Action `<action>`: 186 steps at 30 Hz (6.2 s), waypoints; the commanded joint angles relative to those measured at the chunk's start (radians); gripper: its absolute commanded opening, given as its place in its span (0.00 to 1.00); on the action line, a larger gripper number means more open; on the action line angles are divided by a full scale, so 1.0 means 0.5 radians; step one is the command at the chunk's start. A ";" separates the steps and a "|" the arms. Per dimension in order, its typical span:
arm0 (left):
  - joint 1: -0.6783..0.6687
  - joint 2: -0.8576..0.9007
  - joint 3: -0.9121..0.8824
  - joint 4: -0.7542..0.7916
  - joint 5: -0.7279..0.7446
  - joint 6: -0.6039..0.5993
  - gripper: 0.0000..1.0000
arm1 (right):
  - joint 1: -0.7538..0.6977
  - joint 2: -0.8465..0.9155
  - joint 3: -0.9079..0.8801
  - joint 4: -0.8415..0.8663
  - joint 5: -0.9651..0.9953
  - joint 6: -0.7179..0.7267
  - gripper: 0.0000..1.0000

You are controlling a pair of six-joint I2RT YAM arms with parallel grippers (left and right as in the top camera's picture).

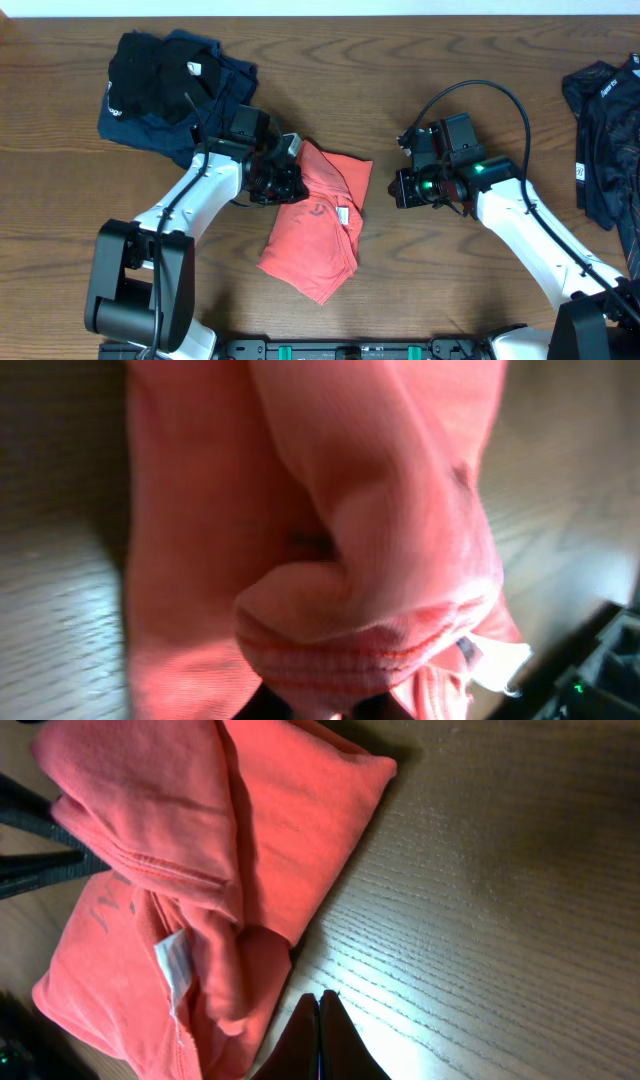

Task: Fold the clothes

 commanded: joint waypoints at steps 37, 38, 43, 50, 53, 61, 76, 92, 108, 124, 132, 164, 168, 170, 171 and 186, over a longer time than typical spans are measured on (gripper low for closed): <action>0.036 -0.096 0.033 -0.124 -0.346 0.006 0.80 | -0.051 -0.002 0.021 -0.082 0.156 -0.043 0.29; 0.037 -0.038 0.033 -0.101 -0.337 0.006 0.80 | -0.051 -0.002 0.021 -0.083 0.156 -0.043 0.29; 0.037 0.130 0.033 0.040 0.008 0.090 0.66 | -0.051 -0.002 0.021 -0.113 0.156 -0.043 0.29; 0.037 0.103 0.063 0.067 0.154 0.088 0.24 | -0.051 -0.002 0.021 -0.120 0.156 -0.043 0.29; 0.037 0.059 0.080 0.065 0.185 0.088 0.20 | -0.051 -0.002 0.021 -0.120 0.156 -0.044 0.29; 0.037 -0.014 0.083 0.056 -0.034 0.089 0.44 | -0.051 -0.002 0.021 -0.119 0.157 -0.045 0.29; -0.182 0.020 0.054 0.133 -0.195 0.112 0.35 | -0.051 -0.002 0.021 -0.121 0.156 -0.043 0.27; -0.292 -0.274 0.194 0.082 -0.177 -0.042 0.06 | -0.228 -0.002 0.021 -0.151 0.194 0.092 0.20; -0.929 0.021 0.170 0.602 -0.432 -0.111 0.68 | -0.335 -0.002 0.021 -0.188 0.187 0.091 0.18; -0.388 -0.748 0.260 -0.077 -0.507 -0.121 0.99 | -0.159 0.008 0.021 0.143 -0.295 0.089 0.42; -0.241 -0.755 0.255 -0.439 -0.509 0.013 0.99 | 0.216 0.200 0.021 0.365 0.049 0.417 0.53; -0.243 -0.730 -0.031 -0.472 -0.627 0.044 0.98 | -0.186 0.072 0.021 -0.012 -0.636 -0.409 0.18; -0.243 -0.670 -0.095 -0.356 -0.625 0.043 0.98 | -0.143 0.074 0.021 0.053 -0.572 -0.304 0.04; -0.243 -0.616 -0.124 -0.322 -0.576 0.043 0.98 | -0.109 0.081 0.020 0.110 -0.386 -0.186 0.01; -0.243 -0.587 -0.134 -0.307 -0.541 0.043 0.98 | -0.089 0.088 0.020 0.140 -0.269 -0.131 0.01; -0.243 -0.208 -0.140 0.071 -0.346 0.043 0.98 | 0.003 0.520 0.015 0.142 0.459 0.301 0.01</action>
